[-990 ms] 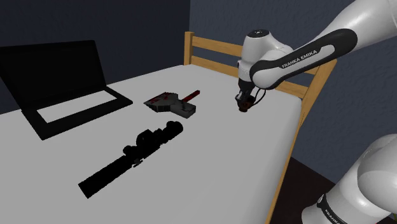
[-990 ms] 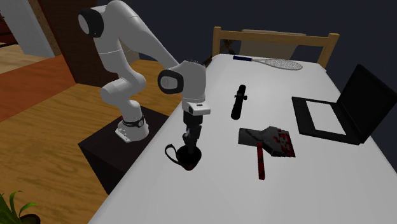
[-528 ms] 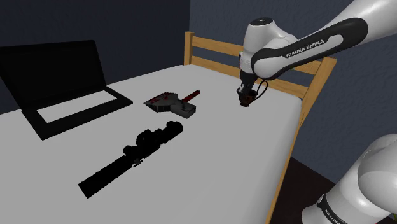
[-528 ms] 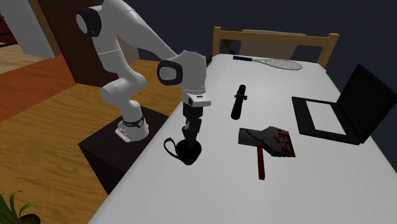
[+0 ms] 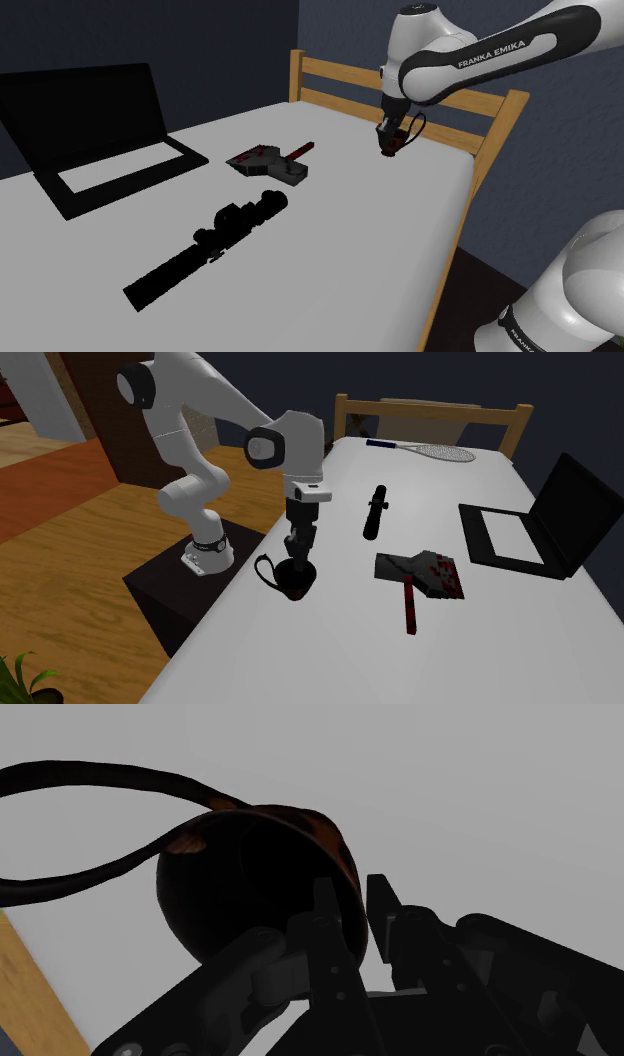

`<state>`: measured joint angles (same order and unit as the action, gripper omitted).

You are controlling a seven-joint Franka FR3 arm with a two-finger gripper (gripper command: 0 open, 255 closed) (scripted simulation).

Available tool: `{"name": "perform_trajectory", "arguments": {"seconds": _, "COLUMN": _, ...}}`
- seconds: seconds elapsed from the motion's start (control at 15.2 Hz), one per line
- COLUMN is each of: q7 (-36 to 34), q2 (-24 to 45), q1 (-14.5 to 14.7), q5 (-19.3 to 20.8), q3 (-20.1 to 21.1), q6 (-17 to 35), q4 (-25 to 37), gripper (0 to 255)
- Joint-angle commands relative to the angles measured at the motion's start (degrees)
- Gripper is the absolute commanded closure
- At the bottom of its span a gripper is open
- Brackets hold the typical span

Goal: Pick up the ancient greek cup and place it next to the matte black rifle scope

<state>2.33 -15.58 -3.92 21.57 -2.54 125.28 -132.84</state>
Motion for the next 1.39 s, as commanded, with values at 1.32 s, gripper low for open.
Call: {"name": "perform_trajectory", "arguments": {"seconds": 1.32, "q7": 5.11, "q2": -2.38, "q1": 0.80, "q5": -2.90, "q3": 0.62, "q6": -16.30, "q4": 14.49, "gripper": 255}}
